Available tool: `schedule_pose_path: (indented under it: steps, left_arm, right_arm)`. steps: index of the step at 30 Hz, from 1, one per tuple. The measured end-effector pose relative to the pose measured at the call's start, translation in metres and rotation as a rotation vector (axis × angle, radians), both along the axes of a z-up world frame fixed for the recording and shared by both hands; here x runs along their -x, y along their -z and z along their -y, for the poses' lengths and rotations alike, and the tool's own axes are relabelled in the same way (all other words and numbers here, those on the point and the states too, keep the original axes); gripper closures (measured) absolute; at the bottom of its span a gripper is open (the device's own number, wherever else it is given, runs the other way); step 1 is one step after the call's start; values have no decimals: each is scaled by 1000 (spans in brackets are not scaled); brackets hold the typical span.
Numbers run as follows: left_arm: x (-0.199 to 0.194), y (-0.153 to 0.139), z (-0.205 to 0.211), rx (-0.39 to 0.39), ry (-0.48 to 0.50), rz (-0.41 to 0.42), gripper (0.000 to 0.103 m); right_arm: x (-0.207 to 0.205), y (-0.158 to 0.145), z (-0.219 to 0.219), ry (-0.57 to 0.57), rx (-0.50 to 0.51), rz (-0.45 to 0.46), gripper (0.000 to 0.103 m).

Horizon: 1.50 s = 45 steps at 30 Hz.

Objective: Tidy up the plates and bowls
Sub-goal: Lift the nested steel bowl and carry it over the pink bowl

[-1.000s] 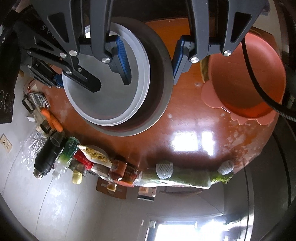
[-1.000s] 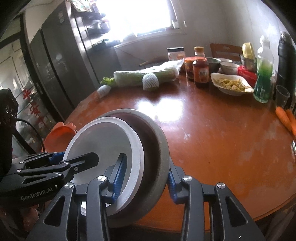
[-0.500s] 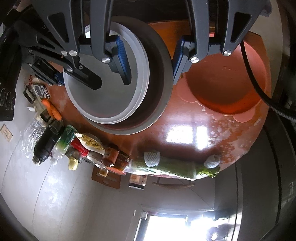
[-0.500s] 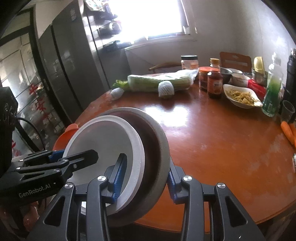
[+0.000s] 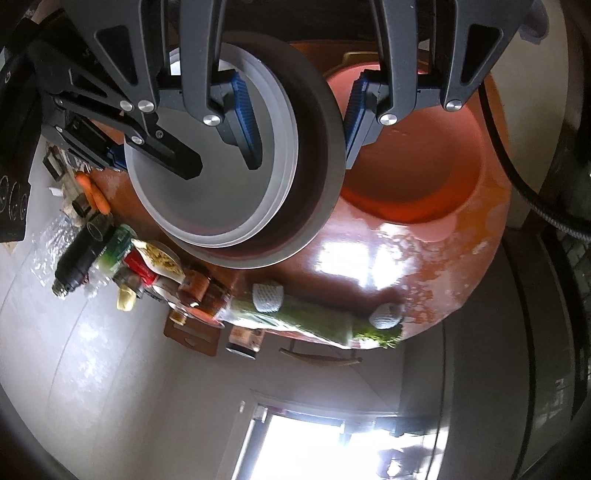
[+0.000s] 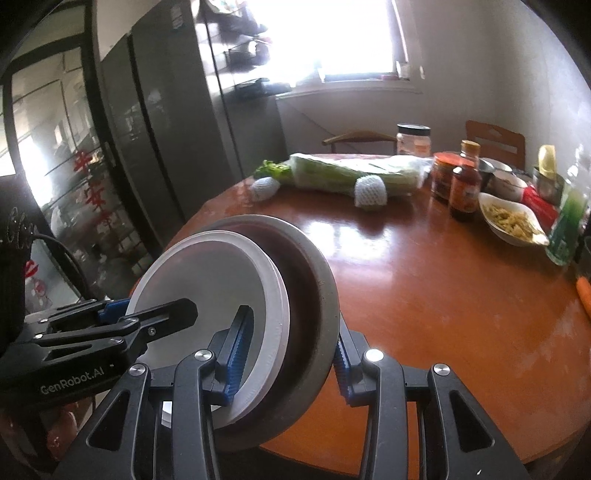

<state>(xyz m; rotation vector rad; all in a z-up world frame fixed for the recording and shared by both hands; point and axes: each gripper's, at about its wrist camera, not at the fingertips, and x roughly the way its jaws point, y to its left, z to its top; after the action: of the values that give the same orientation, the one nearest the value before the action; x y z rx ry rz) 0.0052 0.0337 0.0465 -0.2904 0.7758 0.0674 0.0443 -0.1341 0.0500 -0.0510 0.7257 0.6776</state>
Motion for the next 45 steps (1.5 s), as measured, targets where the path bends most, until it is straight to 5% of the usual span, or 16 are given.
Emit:
schedule_pose_path:
  steps: [21, 45]
  left_arm:
    - [23, 11, -79, 20, -145, 6, 61]
    - [10, 41, -93, 6, -153, -62, 61]
  right_arm:
    - [-1, 1, -92, -149, 28, 2, 61]
    - [-14, 40, -116, -173, 66, -75, 61]
